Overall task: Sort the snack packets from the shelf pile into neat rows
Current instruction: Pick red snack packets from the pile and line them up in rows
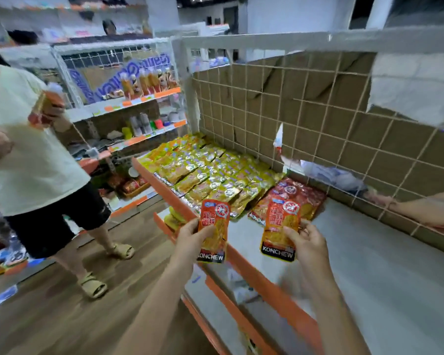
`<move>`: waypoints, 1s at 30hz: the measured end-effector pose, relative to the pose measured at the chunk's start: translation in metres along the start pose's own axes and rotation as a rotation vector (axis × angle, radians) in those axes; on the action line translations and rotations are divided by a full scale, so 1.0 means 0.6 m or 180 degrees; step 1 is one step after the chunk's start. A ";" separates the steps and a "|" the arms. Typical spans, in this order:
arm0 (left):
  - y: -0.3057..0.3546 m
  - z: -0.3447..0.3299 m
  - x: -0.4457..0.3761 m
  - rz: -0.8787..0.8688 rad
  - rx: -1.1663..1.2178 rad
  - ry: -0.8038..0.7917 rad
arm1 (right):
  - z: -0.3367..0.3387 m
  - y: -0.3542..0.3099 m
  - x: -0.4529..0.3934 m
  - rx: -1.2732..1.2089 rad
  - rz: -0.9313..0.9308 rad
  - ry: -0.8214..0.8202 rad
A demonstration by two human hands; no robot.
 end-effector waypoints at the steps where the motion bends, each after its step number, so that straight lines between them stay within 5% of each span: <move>1: 0.009 -0.018 -0.025 -0.0038 -0.0101 -0.0129 | 0.016 -0.001 -0.012 0.0007 0.0031 0.0153; 13: 0.033 -0.212 -0.173 -0.0796 -0.1579 -0.1675 | 0.106 0.004 -0.053 0.0520 -0.0036 0.1464; 30: 0.033 -0.260 -0.157 -0.1860 -0.2011 -0.2250 | 0.053 -0.001 -0.080 0.2871 -0.0868 0.2160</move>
Point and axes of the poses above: each hand's wrist, its own x-axis away from the middle knuckle, its own z-axis out of the back of the hand, y = z × x, the point moved 10 cm from there along -x, towards the middle knuckle, and after that the axes turned 6 degrees about -y, right-handed, at the moved point
